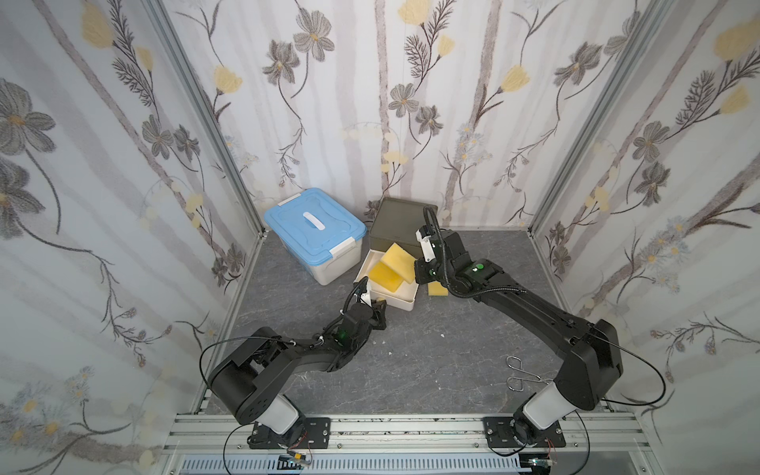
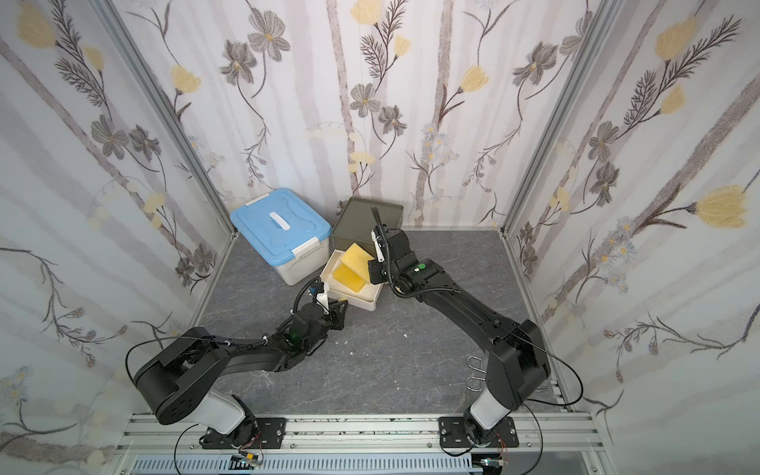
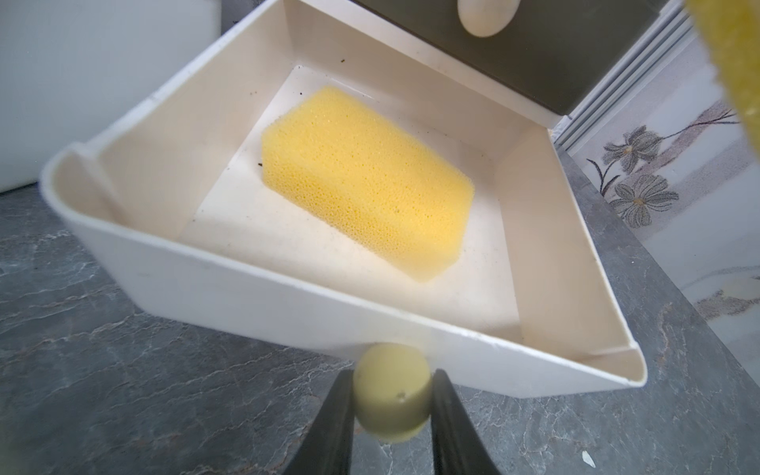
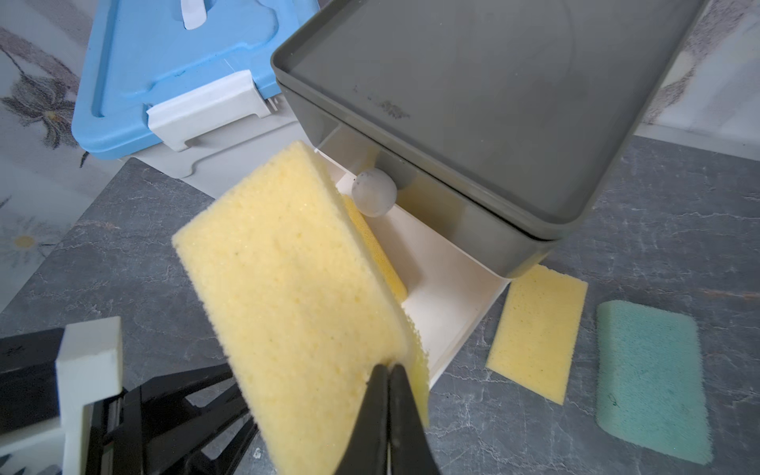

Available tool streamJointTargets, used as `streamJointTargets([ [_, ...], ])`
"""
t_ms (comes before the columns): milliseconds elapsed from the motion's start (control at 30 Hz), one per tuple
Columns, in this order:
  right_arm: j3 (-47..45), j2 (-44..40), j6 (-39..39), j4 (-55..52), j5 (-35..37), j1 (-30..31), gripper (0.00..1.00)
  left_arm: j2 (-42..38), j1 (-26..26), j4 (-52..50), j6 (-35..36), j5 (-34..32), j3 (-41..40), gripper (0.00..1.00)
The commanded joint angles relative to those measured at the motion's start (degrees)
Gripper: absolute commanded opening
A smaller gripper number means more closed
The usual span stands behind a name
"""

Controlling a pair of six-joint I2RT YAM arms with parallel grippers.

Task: Take the sponge out of the drawer
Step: Pick up the sponge from the drawer, then place the sponge at the center of the board.

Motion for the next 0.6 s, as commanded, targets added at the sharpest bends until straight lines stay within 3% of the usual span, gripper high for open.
streamJointTargets([
  [0,-1.4,-3.5,-0.3,1.6,3.8,-0.5,0.00,0.4,0.1,-0.9,-0.7,-2.1,0.4,0.21],
  [133,-3.9,-7.2,0.4,1.9,6.2,-3.6,0.00,0.5,0.1,-0.9,-0.7,-1.9,0.6,0.21],
  [333,-6.6,-9.5,3.4,0.8,4.9,-14.3,0.00,0.0,0.1,-1.4,-0.7,-1.7,0.7,0.21],
  [467,-8.6,-8.3,3.6,1.2,5.0,-20.0,0.00,-0.2,0.0,-1.5,-0.8,-1.8,0.6,0.21],
  [567,-9.5,-2.6,3.7,1.6,3.9,-24.4,0.00,-0.1,0.1,-1.6,-0.8,-1.6,0.8,0.21],
])
